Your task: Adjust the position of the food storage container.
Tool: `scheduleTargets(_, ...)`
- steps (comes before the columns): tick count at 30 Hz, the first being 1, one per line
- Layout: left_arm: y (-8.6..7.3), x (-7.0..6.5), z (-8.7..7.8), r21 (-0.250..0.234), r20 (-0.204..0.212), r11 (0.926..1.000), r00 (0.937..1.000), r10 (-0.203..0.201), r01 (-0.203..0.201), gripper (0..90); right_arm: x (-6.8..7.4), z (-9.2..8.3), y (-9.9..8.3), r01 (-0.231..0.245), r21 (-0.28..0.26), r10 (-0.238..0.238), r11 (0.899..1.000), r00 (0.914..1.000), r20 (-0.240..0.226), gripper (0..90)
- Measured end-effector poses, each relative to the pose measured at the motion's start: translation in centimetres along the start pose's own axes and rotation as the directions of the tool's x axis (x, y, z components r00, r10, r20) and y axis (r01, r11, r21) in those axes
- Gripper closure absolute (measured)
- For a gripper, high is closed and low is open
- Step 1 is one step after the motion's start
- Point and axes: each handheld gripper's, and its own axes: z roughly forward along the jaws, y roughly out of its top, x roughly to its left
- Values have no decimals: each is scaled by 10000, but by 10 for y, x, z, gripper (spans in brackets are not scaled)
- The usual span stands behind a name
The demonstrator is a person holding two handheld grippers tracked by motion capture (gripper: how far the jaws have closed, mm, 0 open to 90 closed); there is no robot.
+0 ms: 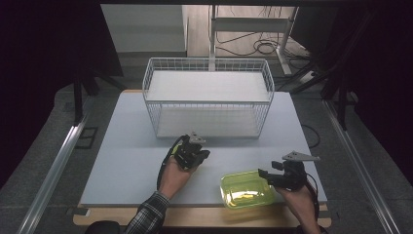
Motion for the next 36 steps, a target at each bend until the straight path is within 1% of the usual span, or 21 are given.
scheduleTargets(2,-2,2,-1,-26,49,10000,10000,-78,78,900,0,0,0,-4,10,4,10000,10000,-12,306)
scheduleTargets(7,-9,7,-8,-61,-16,9997,9997,-248,248,900,0,1,0,18,43,-18,10000,10000,-29,306)
scheduleTargets(10,-11,10,-11,-75,-41,9996,9997,-255,255,900,1,1,0,16,48,-16,10000,10000,-31,306)
scheduleTargets(12,-12,12,-12,-63,-97,9996,9996,-259,259,900,1,1,0,17,69,-17,10000,10000,-28,306)
scheduleTargets(13,-14,14,-14,-84,-178,9992,9990,-402,401,900,1,1,0,26,80,-26,10000,10000,-28,306)
scheduleTargets(17,-17,19,-18,-95,-269,9988,9985,-485,482,900,1,2,0,35,83,-35,10000,10000,-33,306)
scheduleTargets(18,-20,22,-20,-112,-317,9986,9982,-515,511,900,1,2,0,35,80,-34,10000,10000,-34,306)
scheduleTargets(20,-21,23,-22,-106,-354,9983,9977,-576,572,900,1,2,0,25,82,-24,10000,10000,-32,306)
scheduleTargets(22,-25,27,-26,-87,-445,9976,9966,-694,691,900,1,2,0,51,67,-50,10000,10000,-35,306)
scheduleTargets(25,-28,29,-29,-91,-501,9973,9961,-726,722,900,1,2,0,64,70,-63,10000,10000,-45,306)
scheduleTargets(27,-32,34,-33,-124,-537,9962,9948,-866,861,900,2,2,0,67,68,-67,10000,10000,-46,306)
scheduleTargets(29,-33,35,-35,-122,-564,9961,9945,-885,879,900,2,2,0,81,57,-81,10000,10000,-57,306)
scheduleTargets(31,-37,39,-39,-162,-607,9946,9928,-1030,1022,900,2,2,0,99,60,-99,9999,9999,-52,306)
scheduleTargets(34,-41,42,-43,-198,-634,9936,9917,-1119,1108,900,2,2,0,108,65,-108,9999,9999,-52,306)
scheduleTargets(36,-46,48,-49,-208,-751,9921,9894,-1246,1233,900,3,2,0,138,53,-138,9999,9999,-36,307)
